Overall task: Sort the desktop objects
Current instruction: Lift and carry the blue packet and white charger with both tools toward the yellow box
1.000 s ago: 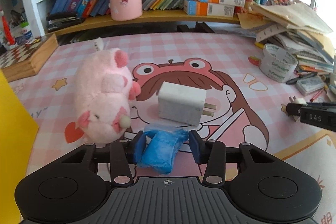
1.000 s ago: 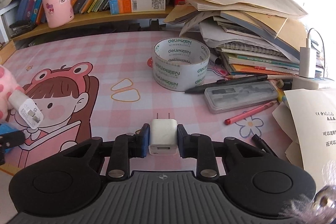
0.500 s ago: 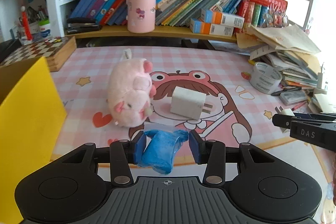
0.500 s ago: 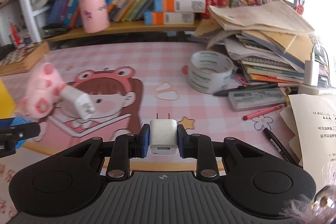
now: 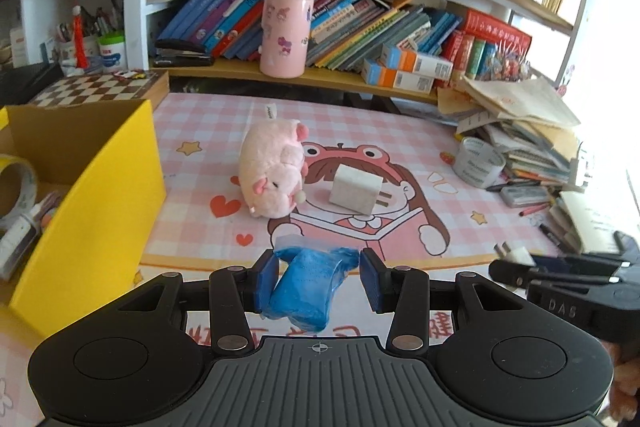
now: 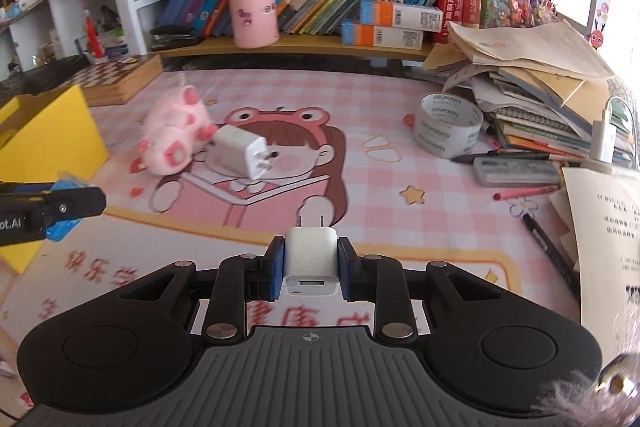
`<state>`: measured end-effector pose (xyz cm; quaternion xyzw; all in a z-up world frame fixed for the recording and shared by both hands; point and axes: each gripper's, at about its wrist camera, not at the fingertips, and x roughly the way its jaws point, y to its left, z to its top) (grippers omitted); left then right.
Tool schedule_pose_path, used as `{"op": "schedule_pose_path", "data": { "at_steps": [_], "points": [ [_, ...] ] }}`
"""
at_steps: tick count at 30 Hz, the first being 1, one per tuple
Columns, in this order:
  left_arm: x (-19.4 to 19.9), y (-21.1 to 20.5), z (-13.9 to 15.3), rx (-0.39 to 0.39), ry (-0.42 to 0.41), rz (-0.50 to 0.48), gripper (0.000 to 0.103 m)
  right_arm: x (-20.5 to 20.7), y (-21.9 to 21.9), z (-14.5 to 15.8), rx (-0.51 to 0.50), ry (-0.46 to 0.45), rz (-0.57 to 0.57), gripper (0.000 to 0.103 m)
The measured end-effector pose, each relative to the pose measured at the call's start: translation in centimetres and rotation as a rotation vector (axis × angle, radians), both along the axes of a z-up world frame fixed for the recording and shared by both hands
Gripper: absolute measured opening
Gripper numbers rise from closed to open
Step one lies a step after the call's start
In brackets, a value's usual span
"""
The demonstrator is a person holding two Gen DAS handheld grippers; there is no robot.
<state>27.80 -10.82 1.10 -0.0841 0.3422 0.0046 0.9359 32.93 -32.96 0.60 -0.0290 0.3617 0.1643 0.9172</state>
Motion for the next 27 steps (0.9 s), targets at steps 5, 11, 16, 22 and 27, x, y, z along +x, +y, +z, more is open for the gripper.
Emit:
{"op": "schedule_pose_path", "data": {
  "at_steps": [5,11,16,22,27],
  "points": [
    [-1.7,1.5,0.8,-0.063,-0.018,0.000,0.043,-2.3,0.5,1.0,0.011,-0.005,-0.008,0.024],
    [-3.9,2.8,2.1,-0.081,-0.045,-0.052,0.043,-5.4,1.6,2.1,0.014,-0.013,-0.026,0.024],
    [-5.9,3.8,2.6,-0.070,-0.062,-0.095,0.043,-7.6,3.5,2.1,0.019,-0.002,-0.034,0.024],
    [-8.7,5.6,2.5,-0.072,-0.055,-0.123,0.043,-10.1,6.1,2.4,0.011,-0.012,-0.031,0.024],
    [-11.0,7.3,2.3,-0.076,-0.047,-0.131,0.043,-12.5,8.3,2.5,-0.002,-0.008,-0.011,0.024]
  ]
}}
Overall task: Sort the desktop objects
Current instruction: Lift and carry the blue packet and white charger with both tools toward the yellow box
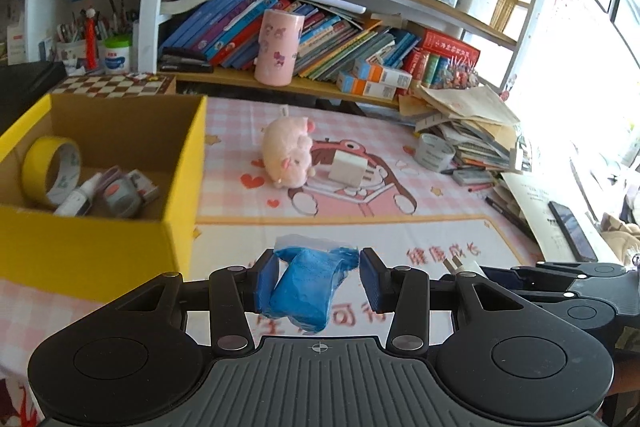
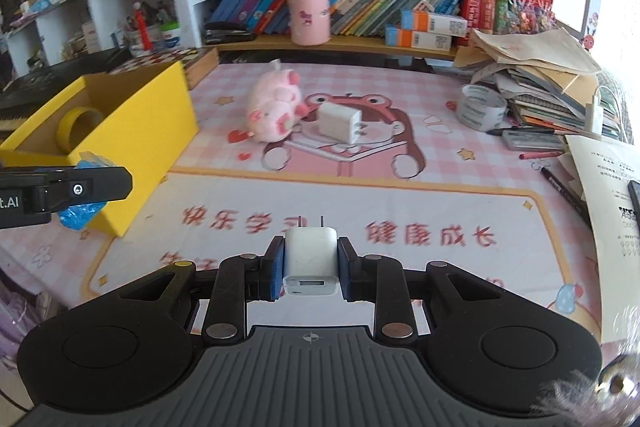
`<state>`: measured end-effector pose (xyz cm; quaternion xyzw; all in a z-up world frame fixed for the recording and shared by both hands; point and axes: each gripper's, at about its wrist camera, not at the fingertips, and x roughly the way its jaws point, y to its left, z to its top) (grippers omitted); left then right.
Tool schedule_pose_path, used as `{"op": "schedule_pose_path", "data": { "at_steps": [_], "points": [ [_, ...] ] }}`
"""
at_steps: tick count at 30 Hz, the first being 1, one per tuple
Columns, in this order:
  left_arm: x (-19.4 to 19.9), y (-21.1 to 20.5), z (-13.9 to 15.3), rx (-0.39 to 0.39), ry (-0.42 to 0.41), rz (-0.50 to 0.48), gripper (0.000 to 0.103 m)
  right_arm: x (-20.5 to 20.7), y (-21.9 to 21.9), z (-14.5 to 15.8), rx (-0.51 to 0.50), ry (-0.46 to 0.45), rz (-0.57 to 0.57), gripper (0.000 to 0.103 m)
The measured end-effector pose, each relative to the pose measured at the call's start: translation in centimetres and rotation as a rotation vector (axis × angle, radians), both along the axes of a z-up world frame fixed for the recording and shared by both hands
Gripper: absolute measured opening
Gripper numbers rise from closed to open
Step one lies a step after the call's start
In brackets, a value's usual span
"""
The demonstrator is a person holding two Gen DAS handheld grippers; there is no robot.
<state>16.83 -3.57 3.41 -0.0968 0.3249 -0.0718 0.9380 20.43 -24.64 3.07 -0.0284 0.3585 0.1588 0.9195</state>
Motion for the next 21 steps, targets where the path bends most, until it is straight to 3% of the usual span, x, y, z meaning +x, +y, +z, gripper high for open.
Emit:
{"op": "schedule_pose_path", "data": {
  "at_steps": [21],
  "points": [
    [-8.5,6.4,-1.5,0.018,0.055,-0.022,0.043,-10.3,7.4,-1.3,-0.032,0.055,0.028,0.024]
  ]
}}
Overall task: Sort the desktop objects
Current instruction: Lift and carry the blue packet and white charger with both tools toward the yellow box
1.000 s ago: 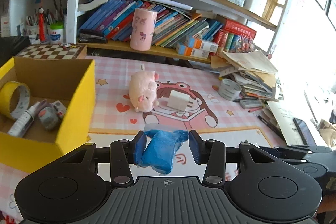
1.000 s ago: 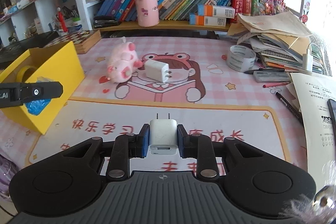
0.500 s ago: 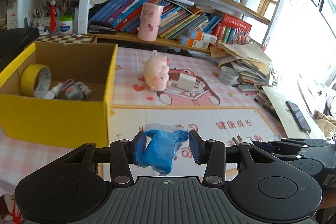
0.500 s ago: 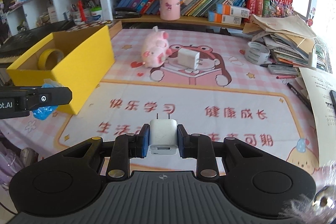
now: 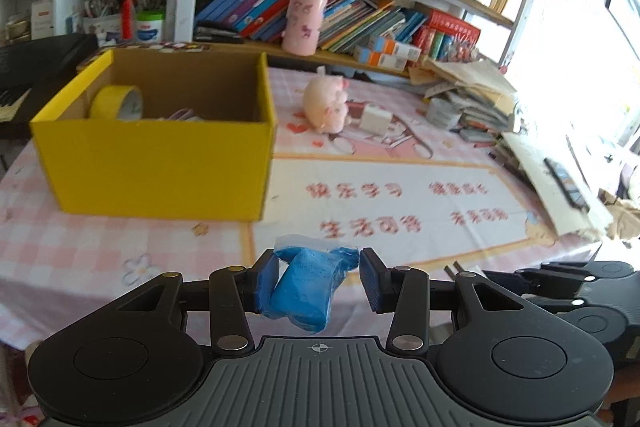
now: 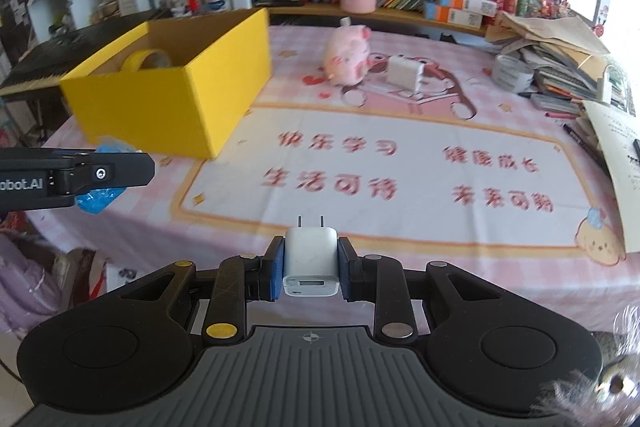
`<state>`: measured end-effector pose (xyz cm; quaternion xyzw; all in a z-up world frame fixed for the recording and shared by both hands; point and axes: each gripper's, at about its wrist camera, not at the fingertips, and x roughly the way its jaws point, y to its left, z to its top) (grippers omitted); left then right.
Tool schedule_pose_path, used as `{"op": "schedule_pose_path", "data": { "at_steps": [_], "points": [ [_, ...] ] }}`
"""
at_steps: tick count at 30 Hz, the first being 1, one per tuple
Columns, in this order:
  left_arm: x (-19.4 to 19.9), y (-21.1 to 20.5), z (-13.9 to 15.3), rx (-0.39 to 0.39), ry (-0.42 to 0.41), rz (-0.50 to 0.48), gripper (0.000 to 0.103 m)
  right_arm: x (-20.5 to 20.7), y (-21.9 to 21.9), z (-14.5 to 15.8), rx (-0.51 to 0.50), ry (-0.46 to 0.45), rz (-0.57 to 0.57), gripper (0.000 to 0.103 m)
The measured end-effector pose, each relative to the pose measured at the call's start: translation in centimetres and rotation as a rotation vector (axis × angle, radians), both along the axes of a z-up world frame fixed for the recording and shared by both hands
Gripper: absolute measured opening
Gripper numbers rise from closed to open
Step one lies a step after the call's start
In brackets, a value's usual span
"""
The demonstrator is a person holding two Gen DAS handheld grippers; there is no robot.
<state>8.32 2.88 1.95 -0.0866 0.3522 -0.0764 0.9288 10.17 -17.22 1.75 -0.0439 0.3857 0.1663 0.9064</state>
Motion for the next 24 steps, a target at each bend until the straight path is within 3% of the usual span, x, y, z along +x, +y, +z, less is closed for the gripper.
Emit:
{"op": "schedule_pose_path", "data": {
  "at_steps": [24],
  "points": [
    [-4.6,5.2,-0.1,-0.013,-0.013,0.071,0.043,-3.3,5.4,0.2,0.001,0.013,0.088,0.024]
  ]
}}
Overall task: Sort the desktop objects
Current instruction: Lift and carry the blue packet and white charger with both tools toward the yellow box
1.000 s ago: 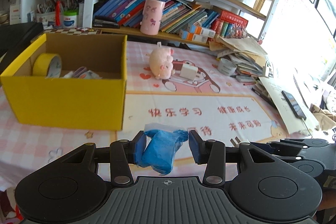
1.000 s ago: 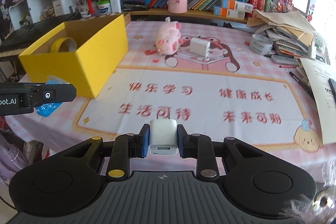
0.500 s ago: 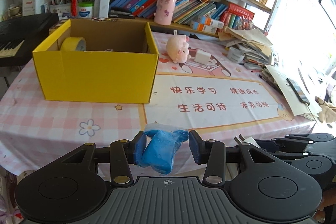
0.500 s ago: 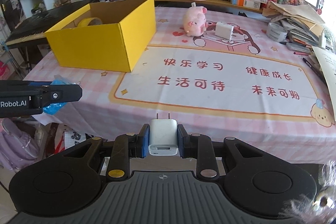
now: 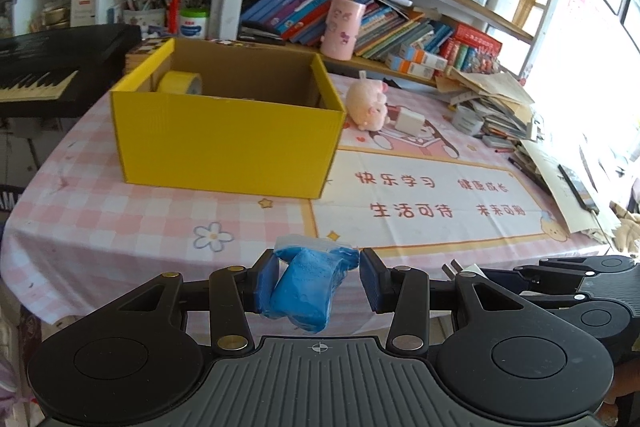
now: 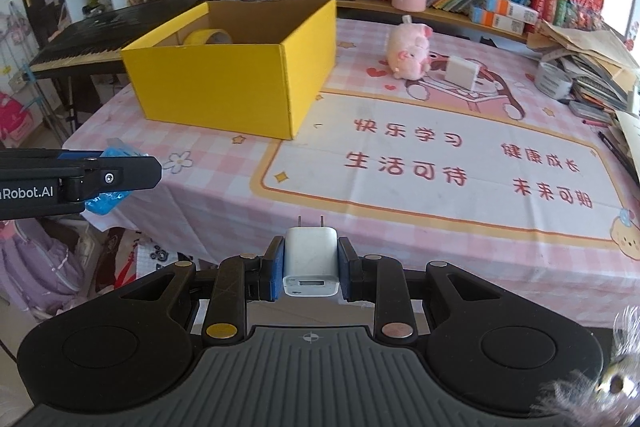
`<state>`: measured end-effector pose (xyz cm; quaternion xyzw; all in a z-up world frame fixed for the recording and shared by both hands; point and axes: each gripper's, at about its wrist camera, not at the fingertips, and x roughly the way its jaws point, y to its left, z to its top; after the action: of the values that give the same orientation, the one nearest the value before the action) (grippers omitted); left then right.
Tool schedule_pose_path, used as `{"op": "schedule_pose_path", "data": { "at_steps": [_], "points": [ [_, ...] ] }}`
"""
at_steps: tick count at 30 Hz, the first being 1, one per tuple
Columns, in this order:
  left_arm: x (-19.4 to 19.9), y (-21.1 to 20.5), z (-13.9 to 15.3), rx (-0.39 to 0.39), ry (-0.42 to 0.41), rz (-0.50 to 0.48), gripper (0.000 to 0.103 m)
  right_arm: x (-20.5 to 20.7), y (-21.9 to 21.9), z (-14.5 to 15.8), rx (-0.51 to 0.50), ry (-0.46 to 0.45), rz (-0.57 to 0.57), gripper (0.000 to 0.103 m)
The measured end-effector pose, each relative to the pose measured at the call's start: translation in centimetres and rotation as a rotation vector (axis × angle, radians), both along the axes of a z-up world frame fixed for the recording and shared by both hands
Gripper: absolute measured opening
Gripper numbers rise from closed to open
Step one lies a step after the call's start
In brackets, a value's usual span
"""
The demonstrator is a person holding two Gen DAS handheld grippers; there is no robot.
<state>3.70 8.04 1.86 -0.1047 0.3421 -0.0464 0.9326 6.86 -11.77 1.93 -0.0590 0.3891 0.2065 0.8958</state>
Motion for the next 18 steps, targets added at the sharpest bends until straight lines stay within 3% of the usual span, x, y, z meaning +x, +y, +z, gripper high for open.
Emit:
{"op": "schedule_pose_path", "data": {
  "at_steps": [18],
  "points": [
    [-1.7,4.0,0.1,-0.011,-0.008,0.127,0.043,0.1,5.5,-0.1,-0.029,-0.017,0.207,0.024]
  ]
}}
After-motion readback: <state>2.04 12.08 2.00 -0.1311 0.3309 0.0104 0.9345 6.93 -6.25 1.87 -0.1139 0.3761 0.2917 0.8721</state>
